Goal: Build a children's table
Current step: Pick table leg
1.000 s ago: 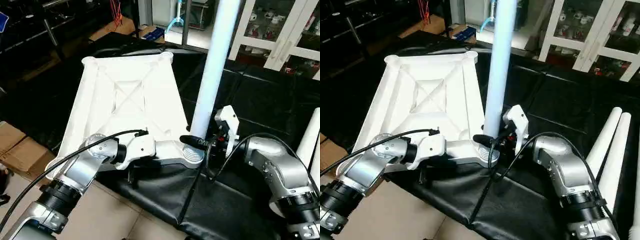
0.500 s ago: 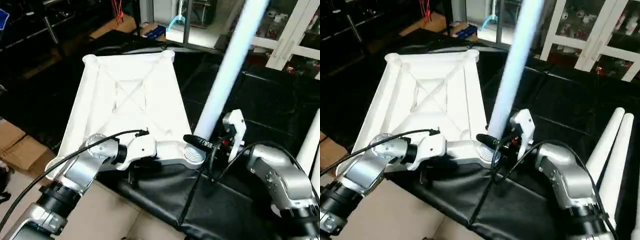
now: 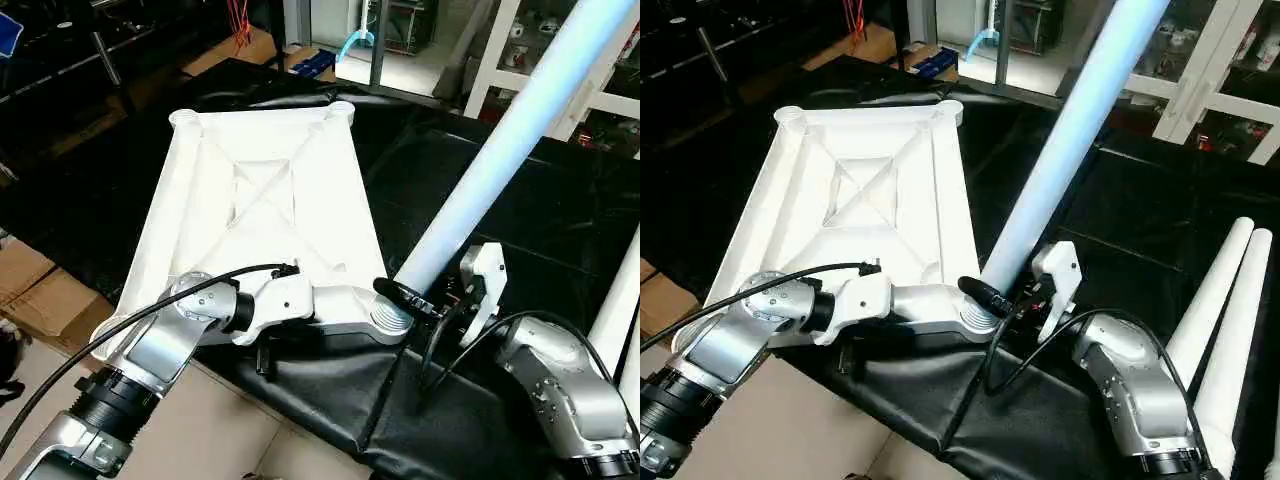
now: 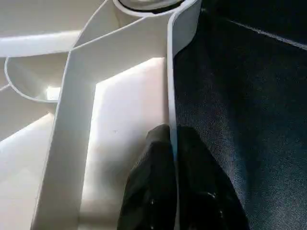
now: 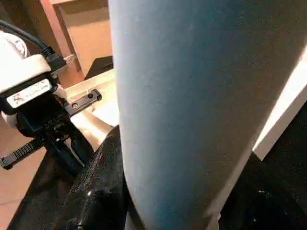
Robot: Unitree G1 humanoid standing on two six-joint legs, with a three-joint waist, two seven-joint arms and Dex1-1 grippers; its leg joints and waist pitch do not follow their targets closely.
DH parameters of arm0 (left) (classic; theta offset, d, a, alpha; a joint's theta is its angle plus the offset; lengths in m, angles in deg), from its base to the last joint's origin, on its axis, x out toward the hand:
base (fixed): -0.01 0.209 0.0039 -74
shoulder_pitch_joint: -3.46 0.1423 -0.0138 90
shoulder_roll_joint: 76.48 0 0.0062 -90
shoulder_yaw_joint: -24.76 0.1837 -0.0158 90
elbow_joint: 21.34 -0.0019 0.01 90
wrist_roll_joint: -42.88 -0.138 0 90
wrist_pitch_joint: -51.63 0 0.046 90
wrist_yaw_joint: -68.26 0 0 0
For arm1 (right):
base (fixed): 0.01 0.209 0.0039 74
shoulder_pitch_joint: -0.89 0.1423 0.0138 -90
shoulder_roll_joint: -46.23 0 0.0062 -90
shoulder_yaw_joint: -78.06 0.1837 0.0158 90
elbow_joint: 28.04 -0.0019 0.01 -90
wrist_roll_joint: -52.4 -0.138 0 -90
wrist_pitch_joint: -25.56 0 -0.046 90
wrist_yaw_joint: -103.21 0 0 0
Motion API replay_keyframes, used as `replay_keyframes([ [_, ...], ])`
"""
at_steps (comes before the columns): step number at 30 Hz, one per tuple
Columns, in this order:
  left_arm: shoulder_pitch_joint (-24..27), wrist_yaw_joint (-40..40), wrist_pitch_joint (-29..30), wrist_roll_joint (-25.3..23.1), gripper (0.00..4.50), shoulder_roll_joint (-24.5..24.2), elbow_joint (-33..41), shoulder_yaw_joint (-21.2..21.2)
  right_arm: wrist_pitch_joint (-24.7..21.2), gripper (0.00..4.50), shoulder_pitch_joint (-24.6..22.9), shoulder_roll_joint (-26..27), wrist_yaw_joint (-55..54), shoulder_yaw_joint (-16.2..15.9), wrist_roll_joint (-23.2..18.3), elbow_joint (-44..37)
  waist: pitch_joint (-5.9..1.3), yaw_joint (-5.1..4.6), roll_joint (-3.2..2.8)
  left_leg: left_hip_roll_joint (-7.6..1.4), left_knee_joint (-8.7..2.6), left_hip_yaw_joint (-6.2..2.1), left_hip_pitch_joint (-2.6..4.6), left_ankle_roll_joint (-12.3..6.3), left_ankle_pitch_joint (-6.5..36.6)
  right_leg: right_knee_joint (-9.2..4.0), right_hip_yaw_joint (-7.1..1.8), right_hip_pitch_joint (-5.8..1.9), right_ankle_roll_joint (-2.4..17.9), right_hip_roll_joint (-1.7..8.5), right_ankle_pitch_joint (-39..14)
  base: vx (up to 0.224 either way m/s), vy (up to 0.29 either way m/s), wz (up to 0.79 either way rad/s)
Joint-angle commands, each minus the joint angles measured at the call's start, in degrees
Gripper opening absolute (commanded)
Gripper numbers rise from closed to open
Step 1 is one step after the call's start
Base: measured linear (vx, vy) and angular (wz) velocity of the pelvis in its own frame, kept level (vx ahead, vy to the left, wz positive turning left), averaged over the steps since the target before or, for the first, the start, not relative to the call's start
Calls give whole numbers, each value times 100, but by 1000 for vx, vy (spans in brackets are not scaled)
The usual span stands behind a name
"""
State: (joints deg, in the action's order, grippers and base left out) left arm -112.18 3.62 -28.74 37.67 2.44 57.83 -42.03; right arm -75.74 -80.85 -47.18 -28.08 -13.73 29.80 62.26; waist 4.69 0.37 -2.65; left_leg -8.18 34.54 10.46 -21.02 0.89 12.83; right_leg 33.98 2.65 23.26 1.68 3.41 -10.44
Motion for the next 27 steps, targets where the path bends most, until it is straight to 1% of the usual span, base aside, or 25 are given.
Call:
replay_keyframes([
  [1, 144, -24, -35, 18, 0, -98, 126, 24, 377, 188, 13, -111, -68, 96, 263, 94, -306, 37, 70, -530, -450, -217, 30, -668, 471, -335, -316, -309, 1530, 583, -621, 0, 0, 0],
  [2, 158, -5, -41, 14, 0, -100, 137, 23, 456, 188, 10, -119, -39, 68, 304, 121, -320, 31, 86, -526, -439, -213, 25, -690, 416, -322, -311, -310, 1536, 580, -551, 0, 0, 0],
  [3, 159, 3, -43, 11, 0, -100, 135, 24, 530, 188, 20, -132, -20, 40, 355, 162, -320, 27, 98, -523, -438, -212, 24, -732, 368, -318, -309, -309, 1543, 573, -498, 0, 0, 0],
  [4, 167, 30, -56, 2, 0, -100, 138, 23, 596, 188, 21, -135, -5, 14, 386, 208, -320, 27, 92, -523, -433, -212, 23, -746, 366, -316, -308, -309, 1546, 579, -498, 0, 0, 0],
  [5, 166, 50, -52, 4, 0, -95, 142, 14, 650, 188, 34, -145, 14, -19, 425, 251, -320, 25, 122, -519, -429, -206, 19, -767, 381, -325, -311, -314, 1538, 584, -558, 0, 0, 0],
  [6, 166, 53, -51, 4, 0, -94, 143, 12, 659, 188, 36, -147, 18, -24, 431, 258, -318, 28, 109, -519, -430, -209, 15, -770, 381, -326, -308, -312, 1519, 583, -621, 0, 0, 0],
  [7, 159, 78, -47, 3, 0, -86, 151, 0, 720, 188, 58, -167, 46, -74, 487, 298, -315, 26, 109, -518, -432, -209, 18, -770, 383, -330, -308, -310, 1511, 577, -647, 0, 0, 0],
  [8, 183, 147, -33, 0, 0, -59, 216, -17, 833, 188, 64, -199, 123, -182, 592, 337, -318, 14, 165, -516, -427, -203, 16, -793, 376, -331, -308, -313, 1504, 577, -661, 0, 0, 0],
  [9, 203, 178, -18, 3, 0, -42, 263, -22, 895, 188, 64, -210, 167, -241, 644, 353, -317, 25, 159, -525, -427, -213, 8, -797, 368, -319, -307, -317, 1497, 593, -726, 0, 0, 0],
  [10, 214, 193, -11, 5, 0, -34, 286, -24, 927, 188, 64, -210, 184, -264, 661, 365, -311, 29, 146, -521, -425, -206, 12, -799, 377, -334, -308, -308, 1482, 589, -774, 0, 0, 0],
  [11, 249, 218, -1, 4, 0, -21, 314, -19, 967, 188, 51, -204, 198, -291, 677, 395, -312, 26, 156, -523, -426, -206, 21, -815, 348, -331, -308, -301, 1468, 578, -759, 0, 0, 0],
  [12, 249, 218, -1, 4, 0, -21, 314, -19, 967, 188, 51, -204, 198, -291, 677, 395, -314, 23, 160, -517, -420, -206, 15, -843, 308, -323, -309, -306, 1469, 573, -692, 0, 0, 0],
  [14, 303, 255, 13, -6, 0, -15, 362, -2, 1055, 188, 48, -211, 232, -359, 723, 451, -325, 25, 165, -523, -411, -209, 17, -899, 228, -304, -309, -307, 1491, 579, -571, 0, 0, 0],
  [15, 344, 279, 49, 5, 0, -12, 422, 4, 1093, 188, 67, -200, 243, -399, 724, 483, -319, 25, 172, -523, -410, -206, 15, -927, 219, -305, -308, -305, 1503, 580, -551, 0, 0, 0],
  [17, 364, 281, 78, 23, 0, -23, 464, 3, 1078, 188, 112, -178, 244, -416, 711, 515, -317, 18, 169, -520, -410, -209, 13, -942, 233, -307, -304, -307, 1507, 578, -591, 0, 0, 0],
  [19, 389, 292, 88, 26, 0, -34, 493, 8, 1111, 188, 119, -178, 261, -433, 720, 556, -301, 16, 183, -516, -413, -203, 16, -945, 276, -323, -306, -298, 1487, 573, -671, 0, 0, 0],
  [22, 437, 316, 104, 3, 0, -35, 523, 26, 1117, 188, 128, -202, 346, -507, 754, 642, -283, 15, 177, -516, -423, -206, 20, -918, 368, -341, -304, -286, 1465, 565, -843, 0, 0, 0],
  [24, 482, 315, 149, 8, 0, -24, 593, 41, 968, 188, 141, -250, 447, -606, 764, 661, -261, 12, 171, -520, -437, -213, 18, -862, 470, -359, -309, -289, 1424, 574, -1021, 0, 0, 0],
  [26, 506, 305, 188, 19, 0, -19, 648, 52, 862, 188, 184, -278, 493, -664, 782, 708, -270, 6, 177, -524, -433, -216, 18, -867, 410, -345, -310, -290, 1422, 568, -931, 0, 0, 0],
  [27, 514, 302, 201, 11, 0, -21, 668, 62, 771, 188, 227, -286, 511, -687, 772, 758, -268, -3, 191, -515, -431, -211, 18, -896, 358, -341, -308, -290, 1441, 559, -863, 0, 0, 0],
])
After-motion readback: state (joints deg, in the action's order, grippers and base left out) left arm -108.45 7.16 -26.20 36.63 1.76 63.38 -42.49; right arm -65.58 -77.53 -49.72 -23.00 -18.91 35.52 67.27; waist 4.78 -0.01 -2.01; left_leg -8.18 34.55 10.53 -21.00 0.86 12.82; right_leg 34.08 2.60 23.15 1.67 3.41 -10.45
